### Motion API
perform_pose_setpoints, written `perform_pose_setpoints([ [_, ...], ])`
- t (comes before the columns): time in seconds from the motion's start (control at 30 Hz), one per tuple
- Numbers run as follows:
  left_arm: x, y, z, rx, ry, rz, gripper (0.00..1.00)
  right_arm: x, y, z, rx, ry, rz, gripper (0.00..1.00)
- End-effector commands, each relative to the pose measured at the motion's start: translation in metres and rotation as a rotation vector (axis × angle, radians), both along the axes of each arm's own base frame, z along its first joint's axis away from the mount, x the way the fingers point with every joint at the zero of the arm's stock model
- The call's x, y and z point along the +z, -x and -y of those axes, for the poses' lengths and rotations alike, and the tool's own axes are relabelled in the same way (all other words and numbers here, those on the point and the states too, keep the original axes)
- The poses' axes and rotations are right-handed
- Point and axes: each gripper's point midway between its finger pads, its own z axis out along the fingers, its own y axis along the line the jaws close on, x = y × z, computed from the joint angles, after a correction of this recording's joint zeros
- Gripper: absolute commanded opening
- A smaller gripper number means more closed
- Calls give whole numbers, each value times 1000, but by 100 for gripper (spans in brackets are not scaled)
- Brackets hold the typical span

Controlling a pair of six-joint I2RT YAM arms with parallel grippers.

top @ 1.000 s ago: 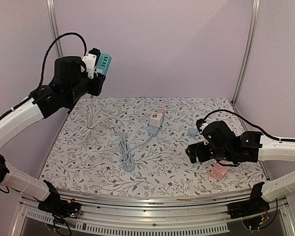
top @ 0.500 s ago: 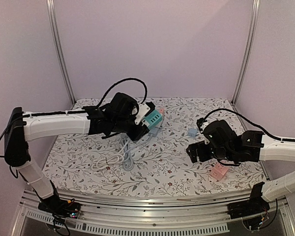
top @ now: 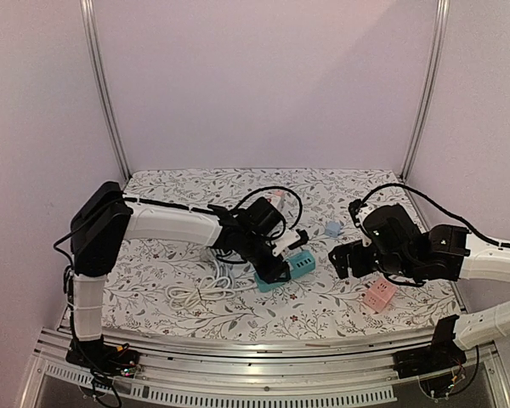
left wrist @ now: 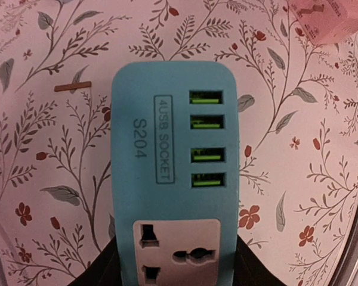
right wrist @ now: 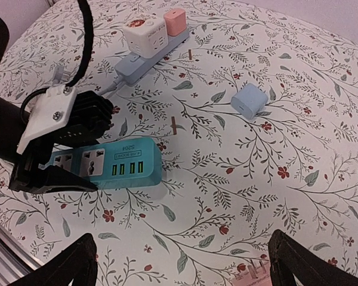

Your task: Insert the plug

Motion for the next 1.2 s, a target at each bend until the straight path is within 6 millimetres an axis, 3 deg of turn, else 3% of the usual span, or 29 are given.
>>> perform_pose_setpoints([
  [0.0, -12, 12, 22, -45, 29, -86, 22, 4, 1, 4, -6, 13, 10, 99],
  [0.2, -32, 17, 28, -38, -13, -94, 26, 5, 2, 7, -11, 11, 15, 99],
  [0.47, -50, 54, 27, -168, -88, -56, 56, 3, 2, 7, -11, 15, 9, 99],
  [0.63, -48, 63, 20, -200, -136, -7, 72, 3, 3, 7, -12, 14, 7, 99],
  [0.7, -45, 62, 19, -197, -145, 10, 73, 3, 3, 8, -13, 13, 6, 99],
  [0.8, -30, 62, 21, -189, -104, 38, 76, 5, 3, 10, -21, 8, 13, 99],
  [0.9, -8, 60, 19, -171, -32, 95, 99, 8, 1, 12, -43, 10, 25, 99],
  [1.17, 59, 46, 0, -67, 164, 301, 99, 11, -12, 27, -164, 44, 74, 99],
])
